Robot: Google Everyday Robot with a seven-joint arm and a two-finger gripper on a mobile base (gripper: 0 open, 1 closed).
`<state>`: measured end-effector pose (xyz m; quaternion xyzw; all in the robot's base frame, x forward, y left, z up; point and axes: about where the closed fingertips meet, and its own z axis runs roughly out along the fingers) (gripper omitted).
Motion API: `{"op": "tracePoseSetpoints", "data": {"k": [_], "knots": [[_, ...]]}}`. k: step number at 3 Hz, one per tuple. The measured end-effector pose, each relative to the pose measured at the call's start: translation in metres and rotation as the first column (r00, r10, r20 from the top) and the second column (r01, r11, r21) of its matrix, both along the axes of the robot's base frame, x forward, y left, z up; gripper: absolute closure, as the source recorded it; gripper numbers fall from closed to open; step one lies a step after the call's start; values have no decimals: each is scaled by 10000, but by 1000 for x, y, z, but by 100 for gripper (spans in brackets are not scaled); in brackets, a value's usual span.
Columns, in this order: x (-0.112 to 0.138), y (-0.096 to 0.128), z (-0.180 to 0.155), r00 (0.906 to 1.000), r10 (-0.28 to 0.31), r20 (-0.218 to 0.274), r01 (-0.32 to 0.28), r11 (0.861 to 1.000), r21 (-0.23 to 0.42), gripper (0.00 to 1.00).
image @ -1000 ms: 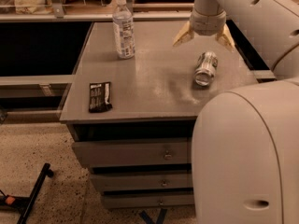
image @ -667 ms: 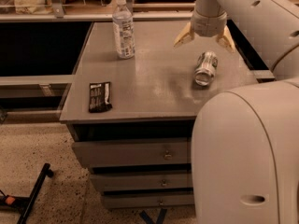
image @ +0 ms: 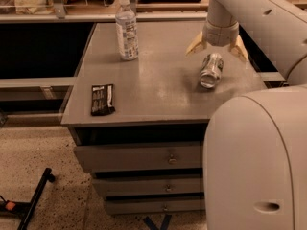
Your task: Place 7up can upright
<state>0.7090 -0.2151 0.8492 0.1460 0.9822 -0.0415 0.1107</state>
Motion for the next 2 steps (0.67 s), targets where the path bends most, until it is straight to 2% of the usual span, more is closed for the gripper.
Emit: {"op": "tracePoseSetpoints", "data": {"k": [1,2], "knots": [[-2,-5,-15,9998,51,-192,-55,9997,-230,18],[-4,-3,-22,9988,283,-399,-292,9993,-223,42]]}}
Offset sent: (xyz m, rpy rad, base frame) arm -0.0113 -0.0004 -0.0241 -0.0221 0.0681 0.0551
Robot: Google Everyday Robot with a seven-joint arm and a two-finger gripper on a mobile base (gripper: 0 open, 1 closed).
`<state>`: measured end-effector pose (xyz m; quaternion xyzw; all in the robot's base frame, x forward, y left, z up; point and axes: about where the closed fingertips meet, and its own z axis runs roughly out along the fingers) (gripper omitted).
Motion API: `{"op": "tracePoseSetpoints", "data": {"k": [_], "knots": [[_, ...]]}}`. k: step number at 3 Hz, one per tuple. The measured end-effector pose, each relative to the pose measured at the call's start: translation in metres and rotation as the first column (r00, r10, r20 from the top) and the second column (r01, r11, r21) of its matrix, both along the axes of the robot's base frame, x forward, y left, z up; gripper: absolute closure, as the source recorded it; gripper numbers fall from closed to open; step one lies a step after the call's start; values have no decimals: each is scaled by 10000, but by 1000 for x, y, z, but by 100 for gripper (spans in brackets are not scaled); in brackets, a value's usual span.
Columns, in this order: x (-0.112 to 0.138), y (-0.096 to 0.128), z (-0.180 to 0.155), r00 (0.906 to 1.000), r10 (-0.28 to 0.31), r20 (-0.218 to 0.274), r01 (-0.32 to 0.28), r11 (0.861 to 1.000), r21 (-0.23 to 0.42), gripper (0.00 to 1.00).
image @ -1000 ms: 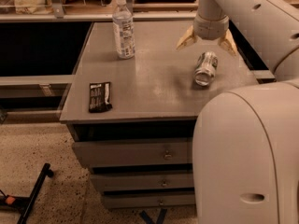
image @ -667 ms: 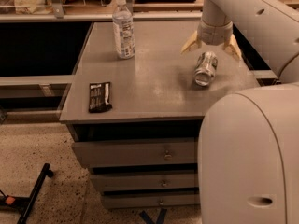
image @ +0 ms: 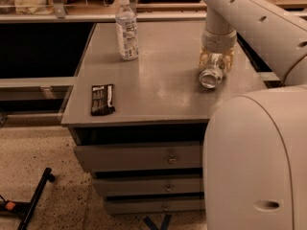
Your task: Place 7up can upright
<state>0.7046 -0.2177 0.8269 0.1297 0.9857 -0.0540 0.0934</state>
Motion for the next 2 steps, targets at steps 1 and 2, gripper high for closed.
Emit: {"op": "tracePoseSetpoints", "data": {"k": [1,2], "knots": [[-5,10,5,9989,420,-214,-418,9991,80,65],[-10,25,27,9914,1308,111,-1311,9902,476,88]]}}
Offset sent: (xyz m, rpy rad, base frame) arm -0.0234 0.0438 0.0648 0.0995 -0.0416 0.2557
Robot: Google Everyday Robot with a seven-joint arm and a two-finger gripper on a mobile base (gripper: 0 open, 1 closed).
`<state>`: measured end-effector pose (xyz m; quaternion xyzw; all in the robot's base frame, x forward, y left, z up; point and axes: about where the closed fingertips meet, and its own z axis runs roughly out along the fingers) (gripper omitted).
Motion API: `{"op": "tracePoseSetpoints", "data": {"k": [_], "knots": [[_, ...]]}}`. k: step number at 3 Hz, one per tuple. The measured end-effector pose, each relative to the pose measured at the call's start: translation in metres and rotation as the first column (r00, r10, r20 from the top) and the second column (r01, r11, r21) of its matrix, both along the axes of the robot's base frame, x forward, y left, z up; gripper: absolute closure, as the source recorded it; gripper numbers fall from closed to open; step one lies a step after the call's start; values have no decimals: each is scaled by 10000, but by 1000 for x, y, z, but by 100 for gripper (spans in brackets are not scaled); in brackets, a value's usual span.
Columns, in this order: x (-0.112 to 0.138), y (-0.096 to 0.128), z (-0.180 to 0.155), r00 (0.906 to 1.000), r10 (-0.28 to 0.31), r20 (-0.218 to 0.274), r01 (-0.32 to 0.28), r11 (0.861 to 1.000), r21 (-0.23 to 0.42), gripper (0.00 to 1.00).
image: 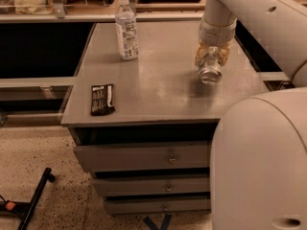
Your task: Place 7up can upright
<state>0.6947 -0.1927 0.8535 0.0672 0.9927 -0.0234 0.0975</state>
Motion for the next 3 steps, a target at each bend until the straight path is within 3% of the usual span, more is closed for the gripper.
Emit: {"op": "tracePoseSetpoints", "data": {"k": [1,2,3], "knots": [[-5,12,31,9877,1283,893,-1363,9866,899,100],[-30,15,69,9300,2674,2522,-3138,9349,1656,100],[-38,11,60,8943,3181,3147,-3841,9065,1753,100]]}}
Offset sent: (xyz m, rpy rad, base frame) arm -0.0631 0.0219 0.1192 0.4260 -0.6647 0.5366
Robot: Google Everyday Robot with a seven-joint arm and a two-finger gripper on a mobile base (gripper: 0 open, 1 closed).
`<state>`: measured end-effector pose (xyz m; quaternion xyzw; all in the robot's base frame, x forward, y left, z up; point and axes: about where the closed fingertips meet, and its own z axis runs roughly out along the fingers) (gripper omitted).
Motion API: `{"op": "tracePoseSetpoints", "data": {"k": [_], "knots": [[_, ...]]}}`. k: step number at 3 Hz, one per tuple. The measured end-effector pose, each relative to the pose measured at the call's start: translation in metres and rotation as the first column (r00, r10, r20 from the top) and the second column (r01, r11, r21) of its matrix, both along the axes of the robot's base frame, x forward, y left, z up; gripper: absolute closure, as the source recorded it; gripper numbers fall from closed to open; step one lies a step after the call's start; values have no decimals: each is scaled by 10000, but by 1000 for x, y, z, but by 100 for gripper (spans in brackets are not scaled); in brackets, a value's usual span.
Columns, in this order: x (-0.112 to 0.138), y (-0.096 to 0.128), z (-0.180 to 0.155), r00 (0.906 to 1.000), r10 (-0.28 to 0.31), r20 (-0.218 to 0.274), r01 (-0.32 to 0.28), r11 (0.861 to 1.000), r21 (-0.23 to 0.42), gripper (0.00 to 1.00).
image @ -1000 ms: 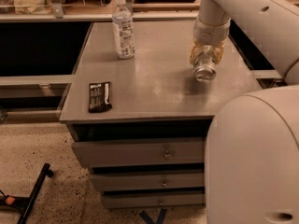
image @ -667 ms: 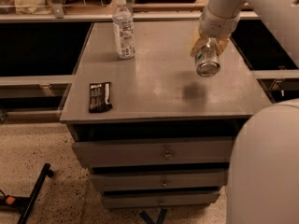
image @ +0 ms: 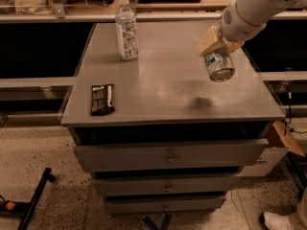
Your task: Place 7up can upright
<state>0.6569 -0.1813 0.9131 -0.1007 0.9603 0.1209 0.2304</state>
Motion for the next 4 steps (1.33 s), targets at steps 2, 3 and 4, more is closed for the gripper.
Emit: {"op": "tracePoseSetpoints", "data": {"k": [2,3,4], "knots": [[8,4,5,9960,691,562,-686,9976,-99,100],[24,10,13,9726,1666,1622,-1721,9849,205,100],[36,16,13,9253,2774,2587,-3248,9317,1625,100]]}}
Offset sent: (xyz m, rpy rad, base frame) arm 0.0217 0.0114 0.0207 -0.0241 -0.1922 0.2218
